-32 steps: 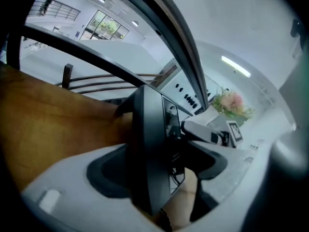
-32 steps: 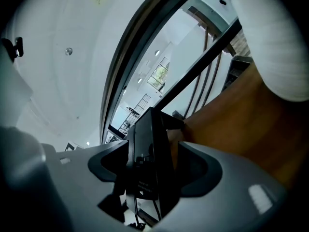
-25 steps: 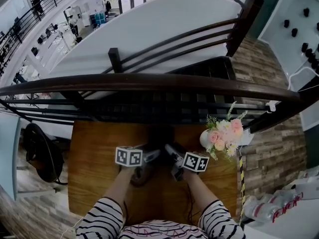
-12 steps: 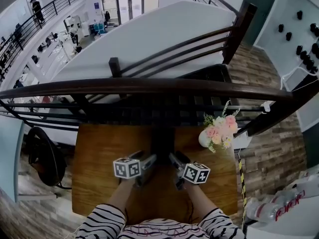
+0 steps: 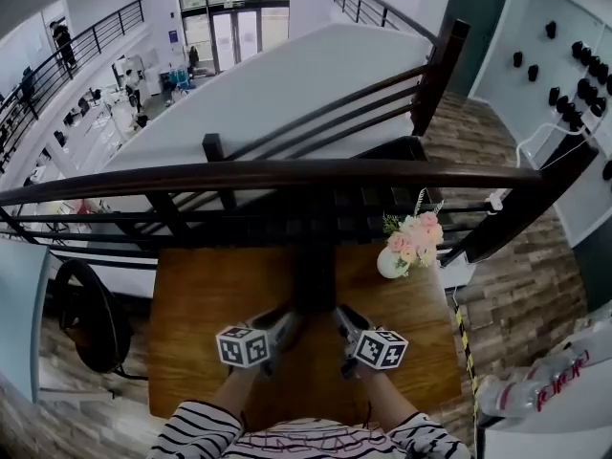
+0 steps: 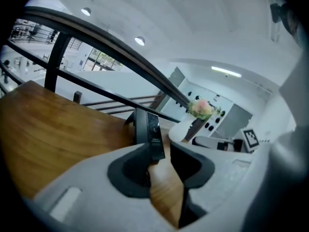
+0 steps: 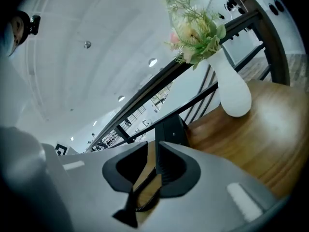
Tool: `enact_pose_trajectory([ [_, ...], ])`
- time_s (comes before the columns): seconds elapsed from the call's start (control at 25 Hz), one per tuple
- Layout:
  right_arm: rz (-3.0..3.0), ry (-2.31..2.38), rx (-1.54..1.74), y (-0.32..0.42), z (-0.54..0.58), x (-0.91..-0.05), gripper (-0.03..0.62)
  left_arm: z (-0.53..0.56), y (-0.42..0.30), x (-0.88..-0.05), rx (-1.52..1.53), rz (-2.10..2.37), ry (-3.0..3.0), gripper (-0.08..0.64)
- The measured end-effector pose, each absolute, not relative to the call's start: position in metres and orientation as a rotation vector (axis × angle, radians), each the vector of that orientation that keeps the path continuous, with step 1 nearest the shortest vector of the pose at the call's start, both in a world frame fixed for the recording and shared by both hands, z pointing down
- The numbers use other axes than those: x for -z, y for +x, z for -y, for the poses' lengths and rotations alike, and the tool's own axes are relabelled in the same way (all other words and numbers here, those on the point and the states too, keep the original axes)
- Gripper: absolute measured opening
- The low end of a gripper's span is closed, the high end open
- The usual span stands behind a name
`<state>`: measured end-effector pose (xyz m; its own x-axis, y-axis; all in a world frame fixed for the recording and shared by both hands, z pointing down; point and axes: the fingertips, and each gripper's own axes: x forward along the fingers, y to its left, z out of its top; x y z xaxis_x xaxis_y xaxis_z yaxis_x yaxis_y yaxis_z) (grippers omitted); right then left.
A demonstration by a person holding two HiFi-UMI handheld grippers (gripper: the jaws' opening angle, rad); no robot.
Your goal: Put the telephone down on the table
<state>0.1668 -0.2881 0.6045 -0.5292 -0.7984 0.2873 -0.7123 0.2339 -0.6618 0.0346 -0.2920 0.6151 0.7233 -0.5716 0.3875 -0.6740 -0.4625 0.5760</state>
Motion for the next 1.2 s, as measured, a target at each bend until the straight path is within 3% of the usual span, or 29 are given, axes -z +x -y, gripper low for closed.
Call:
enact_pose_trajectory([
  [0.12, -2.352, -1.493, 1.177, 0.163, 0.264, -0.599, 0.031, 0.271, 0.020, -0.605, -0.180, 0.945, 2.215, 0.093],
  [0.32, -2.312, -1.542, 1.163, 0.153, 0.229, -0.591, 0.017, 0.246, -0.006, -0.587, -0.161, 0.954, 2.257, 0.003],
  [1.2, -2.188, -1.718, 1.139, 0.089, 0.116, -0.575, 0.000, 0.157, -0.080, -0.558, -0.239, 0.856, 2.390, 0.003],
])
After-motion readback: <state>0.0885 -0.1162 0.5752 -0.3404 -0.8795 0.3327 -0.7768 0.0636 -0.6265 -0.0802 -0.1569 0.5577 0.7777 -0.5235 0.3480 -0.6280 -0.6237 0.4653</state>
